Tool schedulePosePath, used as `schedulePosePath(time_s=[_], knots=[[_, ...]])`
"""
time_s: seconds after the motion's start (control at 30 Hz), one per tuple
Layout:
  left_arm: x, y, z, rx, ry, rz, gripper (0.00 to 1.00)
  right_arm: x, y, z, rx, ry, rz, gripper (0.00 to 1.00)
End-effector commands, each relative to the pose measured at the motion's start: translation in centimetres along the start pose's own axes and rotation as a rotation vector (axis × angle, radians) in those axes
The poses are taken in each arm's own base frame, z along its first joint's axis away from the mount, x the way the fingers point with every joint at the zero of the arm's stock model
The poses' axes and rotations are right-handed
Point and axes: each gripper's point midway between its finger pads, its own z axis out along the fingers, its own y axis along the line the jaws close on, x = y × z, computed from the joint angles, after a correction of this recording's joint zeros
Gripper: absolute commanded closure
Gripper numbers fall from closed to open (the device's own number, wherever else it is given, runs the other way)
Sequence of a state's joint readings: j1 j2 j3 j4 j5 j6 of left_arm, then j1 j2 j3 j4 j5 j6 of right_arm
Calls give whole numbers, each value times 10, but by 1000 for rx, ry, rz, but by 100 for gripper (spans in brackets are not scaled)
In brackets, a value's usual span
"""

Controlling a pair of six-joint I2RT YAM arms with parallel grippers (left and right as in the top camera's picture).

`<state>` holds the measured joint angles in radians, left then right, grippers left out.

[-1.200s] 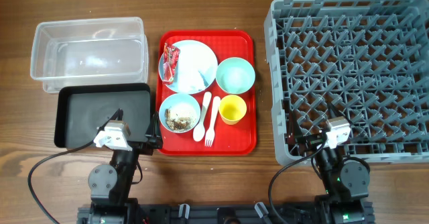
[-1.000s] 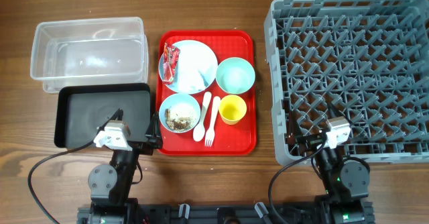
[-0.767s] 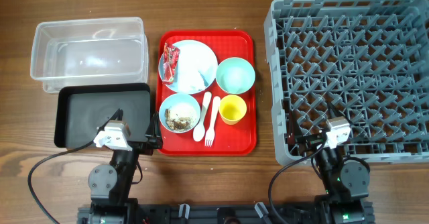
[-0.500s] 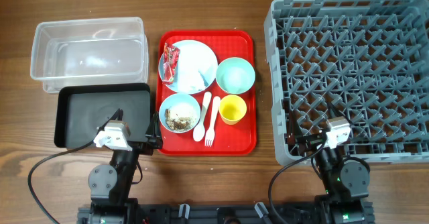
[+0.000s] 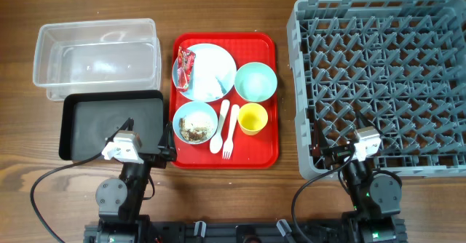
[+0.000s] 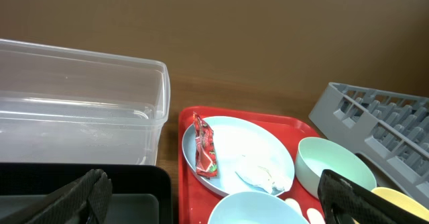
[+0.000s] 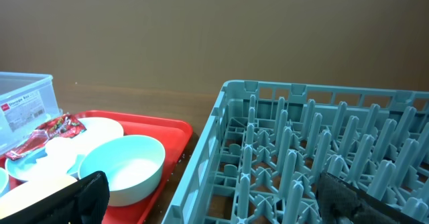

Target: Sort waste into correct bins and load items into the dishwasher rack

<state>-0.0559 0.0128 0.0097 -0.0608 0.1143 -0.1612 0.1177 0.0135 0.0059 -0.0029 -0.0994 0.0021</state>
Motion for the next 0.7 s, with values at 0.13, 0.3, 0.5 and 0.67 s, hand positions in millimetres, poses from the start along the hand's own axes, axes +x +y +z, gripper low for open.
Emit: schedulePosePath(time_s=[0.13, 0.3, 0.5, 0.67], knots=[[2, -1, 0, 8, 3, 19, 0, -2, -10, 0, 56, -6, -42, 0], [2, -1, 0, 8, 3, 19, 0, -1, -10, 0, 55, -4, -51, 0], [-1, -2, 0, 13, -2, 4, 0, -6, -14, -2, 84, -13, 90, 0], [-23, -7, -5, -6, 61, -19, 0, -27, -23, -7, 134, -9, 132, 0]])
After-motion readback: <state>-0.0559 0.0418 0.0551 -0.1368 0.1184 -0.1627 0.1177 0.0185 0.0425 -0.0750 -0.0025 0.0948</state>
